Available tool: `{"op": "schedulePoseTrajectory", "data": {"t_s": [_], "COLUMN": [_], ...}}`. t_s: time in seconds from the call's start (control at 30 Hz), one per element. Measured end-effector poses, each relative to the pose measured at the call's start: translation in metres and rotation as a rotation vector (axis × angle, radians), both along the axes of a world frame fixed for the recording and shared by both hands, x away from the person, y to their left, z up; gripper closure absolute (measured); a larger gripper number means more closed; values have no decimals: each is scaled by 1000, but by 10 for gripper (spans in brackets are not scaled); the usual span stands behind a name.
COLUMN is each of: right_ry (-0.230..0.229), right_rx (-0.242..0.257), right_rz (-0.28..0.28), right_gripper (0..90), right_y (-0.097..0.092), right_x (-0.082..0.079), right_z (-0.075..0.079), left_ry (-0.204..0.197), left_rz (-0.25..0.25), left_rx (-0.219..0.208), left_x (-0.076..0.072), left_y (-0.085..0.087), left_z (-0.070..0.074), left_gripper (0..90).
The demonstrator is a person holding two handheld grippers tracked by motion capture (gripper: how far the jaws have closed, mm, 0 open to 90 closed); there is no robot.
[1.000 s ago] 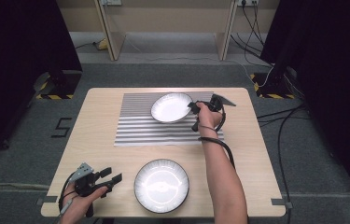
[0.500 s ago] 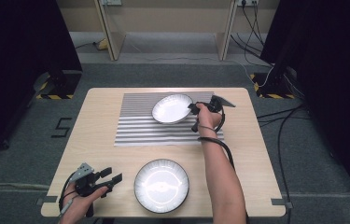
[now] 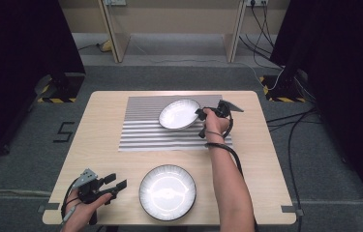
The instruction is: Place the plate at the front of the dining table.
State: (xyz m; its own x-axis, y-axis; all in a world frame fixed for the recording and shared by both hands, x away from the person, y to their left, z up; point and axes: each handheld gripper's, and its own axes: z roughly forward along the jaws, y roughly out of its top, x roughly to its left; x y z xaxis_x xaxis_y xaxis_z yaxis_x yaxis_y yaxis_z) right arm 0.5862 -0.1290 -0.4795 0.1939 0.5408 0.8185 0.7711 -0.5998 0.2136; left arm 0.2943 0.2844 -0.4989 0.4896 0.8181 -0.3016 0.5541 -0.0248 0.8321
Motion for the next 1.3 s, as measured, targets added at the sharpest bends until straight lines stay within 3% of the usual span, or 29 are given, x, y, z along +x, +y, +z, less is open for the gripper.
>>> {"op": "schedulePoseTrajectory", "data": {"t_s": [0.47, 0.53, 0.6, 0.63, 0.67, 0.97, 1.3], "right_ry": [-2, -13, -36, -36, -41, -62, -79], "right_rx": [-51, -90, -119, -119, -72, -99, -103], "right_rz": [-6, -12, -22, -22, -4, -17, -19], "right_gripper": [712, 672, 689, 689, 675, 580, 558], "right_y": [-4, -6, -11, -11, -13, -21, -33], "right_x": [-1, -2, -3, -3, -3, -14, -32], "right_z": [-4, -1, 2, 2, 5, 6, 6], "left_ry": [2, 2, 1, 1, 3, 6, 3], "left_rz": [-6, -6, -6, -6, -7, -9, -8], "left_rx": [-3, -1, 0, 0, 1, 3, 8], "left_x": [0, 0, 0, 0, 0, 0, -1], "left_y": [-1, -2, -2, -2, -2, -3, -4], "left_z": [0, 0, 0, 0, 0, -1, -2], "left_gripper": [381, 381, 381, 381, 381, 381, 381]}}
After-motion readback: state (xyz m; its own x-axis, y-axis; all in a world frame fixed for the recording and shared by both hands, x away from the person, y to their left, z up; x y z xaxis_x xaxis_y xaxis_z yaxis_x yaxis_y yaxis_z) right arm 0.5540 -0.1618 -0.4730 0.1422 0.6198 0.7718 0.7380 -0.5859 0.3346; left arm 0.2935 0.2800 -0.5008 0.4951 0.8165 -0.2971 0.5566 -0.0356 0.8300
